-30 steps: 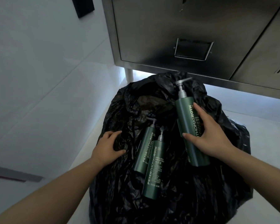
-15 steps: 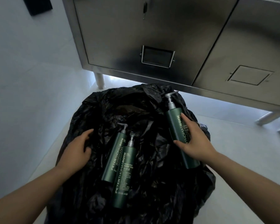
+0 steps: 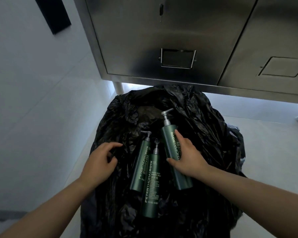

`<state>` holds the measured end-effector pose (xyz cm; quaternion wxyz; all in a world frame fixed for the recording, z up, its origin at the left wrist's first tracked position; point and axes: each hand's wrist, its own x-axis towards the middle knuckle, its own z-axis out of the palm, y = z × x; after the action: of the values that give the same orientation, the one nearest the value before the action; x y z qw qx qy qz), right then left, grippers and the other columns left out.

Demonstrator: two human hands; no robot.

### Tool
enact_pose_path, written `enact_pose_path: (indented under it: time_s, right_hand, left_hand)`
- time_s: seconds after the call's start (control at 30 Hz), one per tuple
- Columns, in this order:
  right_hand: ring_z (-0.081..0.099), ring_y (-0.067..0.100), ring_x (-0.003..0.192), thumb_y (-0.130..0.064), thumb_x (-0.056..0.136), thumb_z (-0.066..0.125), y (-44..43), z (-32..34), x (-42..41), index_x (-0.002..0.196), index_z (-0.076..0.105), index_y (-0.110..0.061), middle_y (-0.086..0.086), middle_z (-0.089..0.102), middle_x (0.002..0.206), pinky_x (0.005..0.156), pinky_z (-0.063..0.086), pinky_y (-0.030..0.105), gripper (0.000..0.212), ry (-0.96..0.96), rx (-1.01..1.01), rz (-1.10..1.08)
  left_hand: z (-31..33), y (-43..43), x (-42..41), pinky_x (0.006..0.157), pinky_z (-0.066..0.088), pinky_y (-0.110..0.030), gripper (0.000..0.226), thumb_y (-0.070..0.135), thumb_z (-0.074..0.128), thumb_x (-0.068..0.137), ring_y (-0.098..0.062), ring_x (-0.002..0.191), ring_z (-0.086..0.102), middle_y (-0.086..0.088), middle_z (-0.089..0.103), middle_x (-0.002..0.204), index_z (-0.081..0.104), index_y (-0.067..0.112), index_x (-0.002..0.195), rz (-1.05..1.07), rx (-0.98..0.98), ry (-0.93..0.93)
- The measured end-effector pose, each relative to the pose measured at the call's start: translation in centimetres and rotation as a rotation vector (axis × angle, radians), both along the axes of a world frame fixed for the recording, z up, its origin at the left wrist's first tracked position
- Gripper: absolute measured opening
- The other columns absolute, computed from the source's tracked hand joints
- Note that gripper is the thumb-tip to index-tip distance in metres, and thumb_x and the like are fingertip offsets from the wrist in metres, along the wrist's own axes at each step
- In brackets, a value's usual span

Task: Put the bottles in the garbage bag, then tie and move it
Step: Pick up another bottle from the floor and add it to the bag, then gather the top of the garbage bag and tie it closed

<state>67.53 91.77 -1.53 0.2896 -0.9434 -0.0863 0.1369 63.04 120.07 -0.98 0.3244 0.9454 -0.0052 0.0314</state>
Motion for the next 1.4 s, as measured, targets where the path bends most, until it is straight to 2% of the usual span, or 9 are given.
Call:
enact_pose_path:
  time_s: [0.17, 0.33, 0.5, 0.83, 0.97, 1.13, 1.23, 1.33, 1.4]
  right_hand:
    - [0.045, 0.029, 0.126, -0.047, 0.082, 0.063, 0.5, 0.1, 0.0, 0.148, 0.006, -0.024, 0.01, 0.018, 0.153, 0.097, 0.041, 0.032, 0.091, -0.017, -0.007, -0.024]
    - [0.052, 0.025, 0.115, -0.034, 0.081, 0.067, -2.0, 2.8, 2.0, 0.139, 0.037, -0.015, 0.007, 0.037, 0.139, 0.094, 0.048, 0.037, 0.068, -0.259, 0.07, -0.067]
    - [0.053, 0.021, 0.109, -0.03, 0.081, 0.069, -6.0, 3.8, 2.7, 0.128, 0.049, -0.016, 0.004, 0.046, 0.128, 0.09, 0.05, 0.038, 0.053, -0.418, 0.065, -0.11]
    - [0.052, 0.025, 0.115, -0.043, 0.074, 0.073, -9.4, -0.3, 0.5, 0.129, 0.046, -0.013, 0.007, 0.051, 0.125, 0.094, 0.041, 0.031, 0.067, -0.217, -0.123, -0.17]
    - [0.06, 0.025, 0.102, -0.029, 0.076, 0.071, -9.5, -1.0, 1.6, 0.118, 0.056, -0.017, 0.004, 0.065, 0.107, 0.077, 0.045, 0.031, 0.045, -0.19, -0.162, -0.229]
    - [0.061, 0.014, 0.074, -0.02, 0.08, 0.069, -8.7, 1.0, 3.4, 0.096, 0.069, -0.017, -0.005, 0.065, 0.079, 0.065, 0.04, 0.022, 0.016, -0.308, 0.131, -0.317]
    - [0.058, -0.003, 0.068, -0.019, 0.081, 0.069, -8.5, 3.5, 4.2, 0.088, 0.069, -0.02, -0.01, 0.066, 0.076, 0.062, 0.038, 0.003, 0.007, -0.382, 0.384, -0.379]
    - [0.058, -0.01, 0.068, -0.019, 0.082, 0.068, -8.9, 8.0, 5.8, 0.08, 0.066, -0.028, -0.015, 0.066, 0.074, 0.062, 0.039, 0.001, 0.009, -0.454, 0.551, -0.404]
    - [0.057, -0.011, 0.064, -0.02, 0.083, 0.067, -8.9, 11.1, 6.7, 0.076, 0.064, -0.032, -0.015, 0.066, 0.073, 0.062, 0.04, 0.002, 0.014, -0.486, 0.635, -0.427]
  left_hand:
    - [0.8, 0.7, 0.3, 0.065, 0.038, -0.005, 0.041, 0.003, 0.061, 0.077, 0.003, 0.081, 0.053, 0.011, 0.056, 0.097, 0.064, 0.033, 0.105, 0.007, -0.017, 0.004]
    - [0.7, -0.3, 0.4, 0.07, 0.041, -0.009, 0.045, 0.001, 0.062, 0.078, 0.0, 0.084, 0.056, 0.016, 0.057, 0.096, 0.06, 0.044, 0.092, -0.068, -0.062, 0.006]
    - [1.3, -0.8, 0.7, 0.075, 0.048, -0.016, 0.049, 0.005, 0.063, 0.081, 0.0, 0.088, 0.056, 0.019, 0.056, 0.1, 0.055, 0.052, 0.093, -0.1, -0.099, -0.026]
    - [5.2, -2.7, 3.7, 0.067, 0.04, -0.006, 0.051, 0.006, 0.065, 0.079, 0.008, 0.084, 0.054, 0.021, 0.056, 0.092, 0.052, 0.054, 0.091, -0.177, -0.024, -0.053]
    - [7.8, -4.5, 5.3, 0.066, 0.038, -0.001, 0.04, 0.009, 0.067, 0.08, 0.008, 0.082, 0.055, 0.017, 0.058, 0.085, 0.058, 0.046, 0.091, -0.122, -0.019, -0.08]
    - [7.7, -6.2, 2.7, 0.068, 0.04, 0.0, 0.034, 0.011, 0.07, 0.08, 0.01, 0.085, 0.059, 0.021, 0.066, 0.086, 0.064, 0.044, 0.086, -0.016, -0.133, -0.157]
    - [8.0, -6.2, 2.2, 0.074, 0.036, 0.002, 0.034, 0.011, 0.071, 0.078, 0.011, 0.091, 0.057, 0.027, 0.063, 0.096, 0.065, 0.043, 0.086, -0.056, -0.045, -0.227]
    - [10.1, -6.4, 5.6, 0.075, 0.033, 0.003, 0.037, 0.009, 0.07, 0.077, 0.013, 0.093, 0.055, 0.03, 0.061, 0.1, 0.064, 0.044, 0.086, -0.034, -0.068, -0.329]
    - [11.1, -7.6, 7.8, 0.077, 0.038, -0.001, 0.035, 0.009, 0.067, 0.081, 0.01, 0.092, 0.058, 0.026, 0.066, 0.096, 0.064, 0.043, 0.087, 0.006, -0.209, -0.344]
